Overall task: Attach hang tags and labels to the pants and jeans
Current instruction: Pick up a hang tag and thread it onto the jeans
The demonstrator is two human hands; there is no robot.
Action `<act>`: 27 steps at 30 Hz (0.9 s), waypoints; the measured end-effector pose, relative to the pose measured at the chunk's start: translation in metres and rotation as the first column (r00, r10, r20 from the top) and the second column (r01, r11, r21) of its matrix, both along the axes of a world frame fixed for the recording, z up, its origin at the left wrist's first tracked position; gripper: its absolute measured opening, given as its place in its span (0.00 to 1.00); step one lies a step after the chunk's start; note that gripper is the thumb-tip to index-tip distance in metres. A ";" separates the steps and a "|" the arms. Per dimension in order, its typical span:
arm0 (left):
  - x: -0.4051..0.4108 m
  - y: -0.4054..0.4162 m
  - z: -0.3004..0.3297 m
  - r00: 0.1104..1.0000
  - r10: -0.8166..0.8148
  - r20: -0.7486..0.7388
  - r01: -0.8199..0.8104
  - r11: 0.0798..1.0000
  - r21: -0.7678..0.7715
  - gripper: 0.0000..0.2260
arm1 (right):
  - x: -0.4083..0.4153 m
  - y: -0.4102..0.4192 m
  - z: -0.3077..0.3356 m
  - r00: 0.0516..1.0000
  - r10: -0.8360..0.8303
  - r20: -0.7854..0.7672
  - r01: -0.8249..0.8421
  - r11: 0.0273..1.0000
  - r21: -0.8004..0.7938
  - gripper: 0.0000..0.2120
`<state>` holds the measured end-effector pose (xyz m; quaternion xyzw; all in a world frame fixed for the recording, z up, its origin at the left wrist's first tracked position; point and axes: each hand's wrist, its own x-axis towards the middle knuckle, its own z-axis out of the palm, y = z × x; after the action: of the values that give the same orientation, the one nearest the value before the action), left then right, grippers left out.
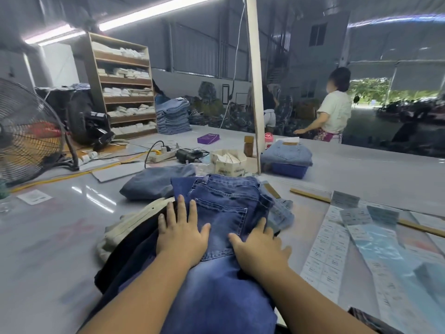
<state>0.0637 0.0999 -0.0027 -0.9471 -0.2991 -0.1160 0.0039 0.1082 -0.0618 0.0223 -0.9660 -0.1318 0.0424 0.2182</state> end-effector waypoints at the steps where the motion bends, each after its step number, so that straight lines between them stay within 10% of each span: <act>1: -0.002 -0.001 0.002 0.999 -0.019 -0.029 0.019 1.000 0.000 0.34 | -0.002 -0.003 0.001 1.000 -0.018 -0.006 0.018 1.000 -0.008 0.46; 9: -0.054 -0.037 0.050 0.895 -0.254 -0.367 0.164 0.952 -0.259 0.28 | -0.050 -0.038 0.031 0.995 0.079 0.061 -0.073 0.993 -0.091 0.19; 14: -0.095 -0.078 0.098 0.860 -0.402 -0.313 0.189 0.822 -0.538 0.19 | -0.093 -0.054 0.060 0.963 0.265 0.041 -0.254 0.952 -0.172 0.16; 17: -0.114 -0.081 0.109 0.854 -0.399 -0.333 0.058 0.711 -0.701 0.39 | -0.112 -0.058 0.079 0.942 0.329 -0.068 -0.336 0.920 -0.203 0.14; 27: -0.121 -0.087 0.077 0.942 -0.275 -0.190 0.298 0.949 0.100 0.16 | -0.135 -0.042 0.076 0.859 0.505 -0.086 -0.507 0.862 0.002 0.10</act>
<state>-0.0576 0.0129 0.0739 -0.9849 -0.1485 -0.0510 0.0735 -0.0265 -0.1040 0.0982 -0.8972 -0.3709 0.1400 0.1946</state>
